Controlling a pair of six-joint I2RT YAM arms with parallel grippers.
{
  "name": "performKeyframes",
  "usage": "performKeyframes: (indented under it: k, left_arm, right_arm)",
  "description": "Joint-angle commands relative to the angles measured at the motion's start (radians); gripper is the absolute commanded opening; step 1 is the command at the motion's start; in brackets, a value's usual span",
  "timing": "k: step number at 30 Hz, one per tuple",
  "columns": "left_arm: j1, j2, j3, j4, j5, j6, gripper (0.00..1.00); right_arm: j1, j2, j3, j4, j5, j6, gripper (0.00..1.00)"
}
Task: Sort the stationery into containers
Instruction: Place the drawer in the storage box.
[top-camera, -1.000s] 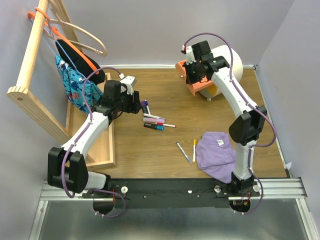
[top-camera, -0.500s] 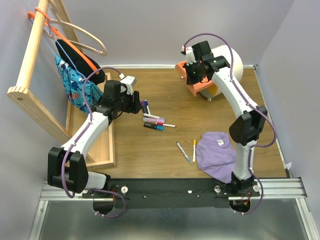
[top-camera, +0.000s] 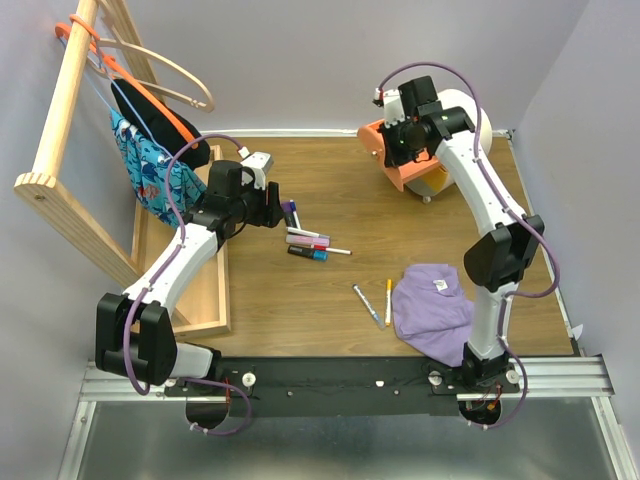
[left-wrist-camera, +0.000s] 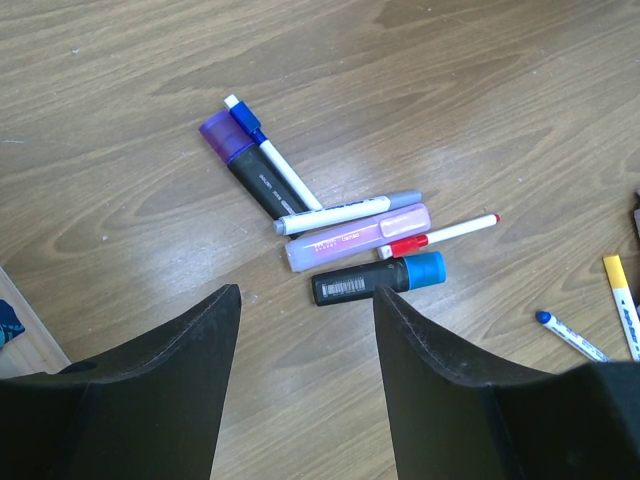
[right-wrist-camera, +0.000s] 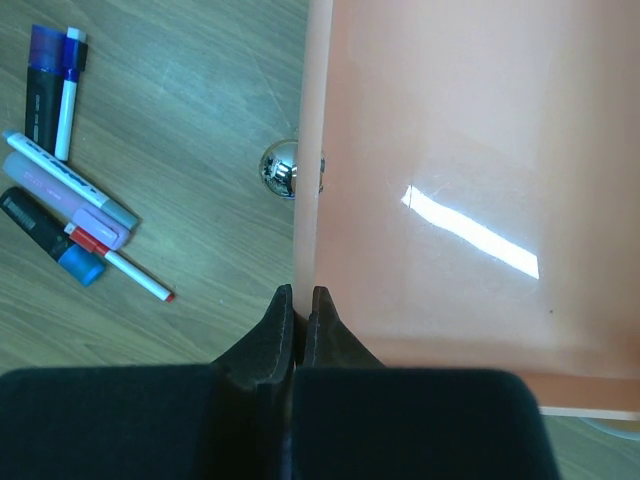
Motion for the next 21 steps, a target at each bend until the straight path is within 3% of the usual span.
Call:
performKeyframes:
  k: [1,13,21]
  left_arm:
    - [0.004,0.005,0.024,0.019,0.027,-0.011,0.65]
    - [0.004,0.004,0.019,0.014,0.024,-0.006,0.65]
    - [0.003,0.013,0.024,0.013,0.025,-0.008,0.65]
  right_arm:
    - [-0.017,-0.065,0.004,-0.025,0.01,-0.098,0.0]
    - [-0.017,-0.131,-0.142,0.03,0.036,-0.194,0.01]
    - [-0.02,-0.209,-0.215,0.085,-0.036,-0.252,0.0]
